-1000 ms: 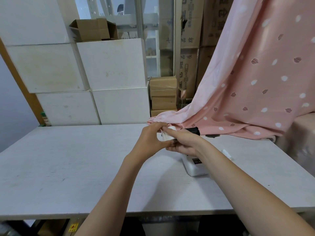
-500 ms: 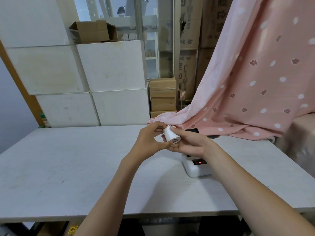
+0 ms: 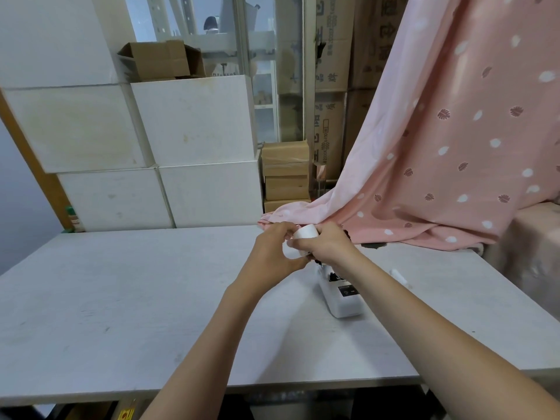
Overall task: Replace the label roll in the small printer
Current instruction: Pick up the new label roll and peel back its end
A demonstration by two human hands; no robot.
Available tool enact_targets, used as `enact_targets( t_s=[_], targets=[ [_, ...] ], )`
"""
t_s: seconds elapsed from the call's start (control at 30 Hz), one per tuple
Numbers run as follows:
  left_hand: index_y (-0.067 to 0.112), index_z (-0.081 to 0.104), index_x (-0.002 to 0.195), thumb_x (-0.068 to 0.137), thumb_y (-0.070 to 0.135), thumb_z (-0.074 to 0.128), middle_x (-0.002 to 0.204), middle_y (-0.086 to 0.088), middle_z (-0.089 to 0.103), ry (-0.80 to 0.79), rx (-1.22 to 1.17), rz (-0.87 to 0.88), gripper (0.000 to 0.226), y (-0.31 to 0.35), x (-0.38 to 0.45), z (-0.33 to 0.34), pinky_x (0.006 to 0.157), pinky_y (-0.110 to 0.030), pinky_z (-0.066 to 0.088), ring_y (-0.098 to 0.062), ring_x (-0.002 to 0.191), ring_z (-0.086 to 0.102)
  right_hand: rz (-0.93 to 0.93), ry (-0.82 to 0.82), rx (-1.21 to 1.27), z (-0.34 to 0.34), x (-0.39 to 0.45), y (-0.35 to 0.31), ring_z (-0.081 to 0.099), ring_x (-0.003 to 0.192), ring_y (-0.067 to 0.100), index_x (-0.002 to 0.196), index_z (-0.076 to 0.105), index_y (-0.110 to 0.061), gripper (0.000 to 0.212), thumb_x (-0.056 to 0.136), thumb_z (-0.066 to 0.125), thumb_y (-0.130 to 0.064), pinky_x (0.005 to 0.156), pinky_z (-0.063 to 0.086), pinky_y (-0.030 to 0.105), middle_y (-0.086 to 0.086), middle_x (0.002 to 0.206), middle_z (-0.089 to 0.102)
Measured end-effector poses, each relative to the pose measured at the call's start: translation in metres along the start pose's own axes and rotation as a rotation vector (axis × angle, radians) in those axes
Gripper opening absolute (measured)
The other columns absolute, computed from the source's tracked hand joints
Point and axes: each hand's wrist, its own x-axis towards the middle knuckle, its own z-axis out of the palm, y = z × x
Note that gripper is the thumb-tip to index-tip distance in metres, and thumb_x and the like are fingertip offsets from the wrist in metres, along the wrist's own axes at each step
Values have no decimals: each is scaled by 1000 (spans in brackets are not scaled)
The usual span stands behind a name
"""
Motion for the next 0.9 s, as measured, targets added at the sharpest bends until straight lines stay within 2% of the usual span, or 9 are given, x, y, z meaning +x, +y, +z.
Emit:
enact_targets(
  t_s=[0.17,0.23,0.27,0.33,0.4,0.5,0.6,0.73,0.9],
  targets=[
    [14,62,121,75,16,83,119,0,67,27,52,1,51,3,4,11,88,-27,51,-16,104,62,-67,84,-212,4,-3,-2,63,75,15,102,75,-11,39,75,86,-37,57,45,27,3,88,72],
    [15,66,117,74,16,83,110,2,72,34,-13,-43,46,2,5,11,87,-24,53,-13,100,66,-17,26,-133,-2,-3,-3,69,74,21,97,78,-6,50,72,83,-49,68,58,35,9,84,76],
    [17,68,113,73,17,85,104,4,73,52,-69,-84,43,1,4,9,85,-22,54,-10,97,68,12,-16,-48,-7,-2,-4,74,79,26,96,78,-2,54,75,80,-52,80,63,41,15,87,78],
    [19,70,105,71,21,88,93,7,76,92,-240,-203,39,-1,2,6,82,-20,57,-5,89,72,35,-90,159,-18,-5,-4,76,97,36,100,75,3,44,94,69,-41,94,60,48,24,99,78],
    [17,72,105,71,21,89,90,4,78,108,-463,-309,39,-1,-1,4,84,-26,60,-6,86,74,12,-140,293,-28,-11,-4,76,103,35,110,71,0,26,104,58,-21,96,60,43,26,109,76],
    [19,70,114,74,22,87,91,-2,79,112,-686,-393,43,2,-3,5,90,-37,58,-16,87,76,-133,-108,222,-28,-22,1,77,100,26,120,73,-8,24,104,55,-7,92,61,32,14,108,79],
    [16,63,125,78,19,84,93,-10,79,132,-842,-430,51,5,-4,13,89,-37,59,-24,88,76,-235,8,174,-20,-23,10,77,99,19,119,77,-13,26,99,62,-5,92,61,31,3,104,81],
    [7,67,120,80,12,82,102,-17,76,148,-1005,-472,43,11,-3,18,87,-36,60,-28,95,75,-240,121,241,-17,-24,20,78,97,21,109,82,-15,18,93,72,-12,96,59,47,2,98,82],
    [7,69,113,81,16,81,108,-18,75,130,-1094,-497,36,12,-3,19,92,-40,58,-30,101,73,-248,145,223,-14,-28,16,75,101,11,112,81,-17,20,94,72,-19,99,58,39,-5,101,82]
  ],
)
